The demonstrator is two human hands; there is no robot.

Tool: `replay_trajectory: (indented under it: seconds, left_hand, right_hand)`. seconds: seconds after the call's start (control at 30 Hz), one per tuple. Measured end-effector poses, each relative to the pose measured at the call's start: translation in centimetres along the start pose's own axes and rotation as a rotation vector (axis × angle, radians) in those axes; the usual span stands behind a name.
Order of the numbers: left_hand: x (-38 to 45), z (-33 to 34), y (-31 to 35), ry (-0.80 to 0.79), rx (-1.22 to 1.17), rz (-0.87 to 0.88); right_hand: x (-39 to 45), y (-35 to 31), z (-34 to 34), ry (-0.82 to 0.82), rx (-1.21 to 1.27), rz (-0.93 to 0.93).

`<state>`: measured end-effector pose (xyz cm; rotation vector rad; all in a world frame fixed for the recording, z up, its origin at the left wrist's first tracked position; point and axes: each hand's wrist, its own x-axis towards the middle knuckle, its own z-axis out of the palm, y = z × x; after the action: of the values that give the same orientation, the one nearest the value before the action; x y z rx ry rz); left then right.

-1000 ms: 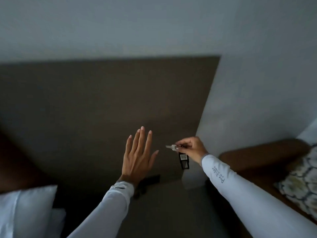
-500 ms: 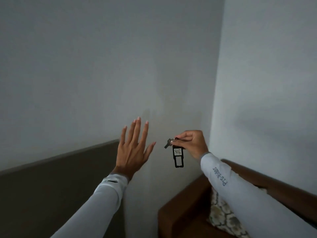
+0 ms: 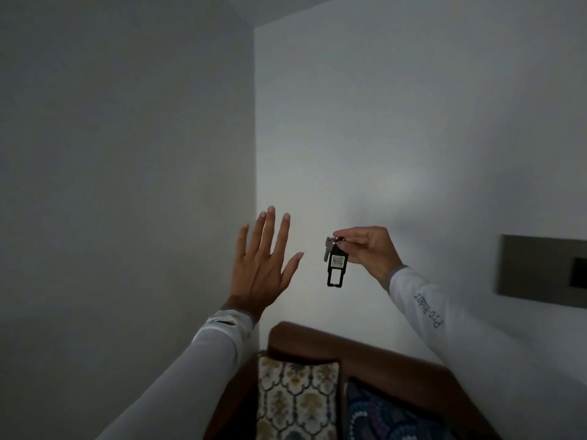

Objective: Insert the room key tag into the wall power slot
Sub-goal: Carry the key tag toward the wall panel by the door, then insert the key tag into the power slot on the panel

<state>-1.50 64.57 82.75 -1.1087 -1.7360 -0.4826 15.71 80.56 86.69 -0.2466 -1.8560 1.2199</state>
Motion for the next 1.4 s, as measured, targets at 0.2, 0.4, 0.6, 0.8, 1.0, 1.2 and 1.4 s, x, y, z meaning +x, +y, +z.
replay_trajectory:
  seconds: [0.2, 0.4, 0.6, 0.8, 1.0, 1.2, 1.4]
  left_hand:
    - [5.2, 4.7, 11.2, 0.006, -0.124, 0.071]
    - [9.4, 10.5, 21.5, 0.017, -0.228, 0.148]
    - [13.8, 16.5, 32.2, 0.037, -0.361, 0.207]
    - [19.5, 22.1, 40.6, 0.077, -0.463, 0.209]
    - [24.1, 28.2, 47.2, 0.104, -0.512, 0.236]
    - [25.4, 31.8, 54.8, 0.059, -0.555, 0.286]
    - [26.5, 33.8, 61.9, 0.054, -0.542, 0.297]
  right_hand:
    - [1.2, 1.1, -13.2, 0.159, -0.159, -0.008]
    - [1.4, 3.1, -24.0, 0.317, -0.342, -0.017]
    - [2.3, 5.9, -34.8, 0.418, -0.471, 0.016]
    - [6.0, 8.6, -43.4, 0.454, -0.553, 0.032]
    - [8.7, 10.9, -51.5, 0.483, -0.626, 0.007]
    - [8.6, 13.7, -59.0, 0.512, -0.669, 0.027]
    - [9.0, 16.6, -66.2, 0.533, -0.658, 0.056]
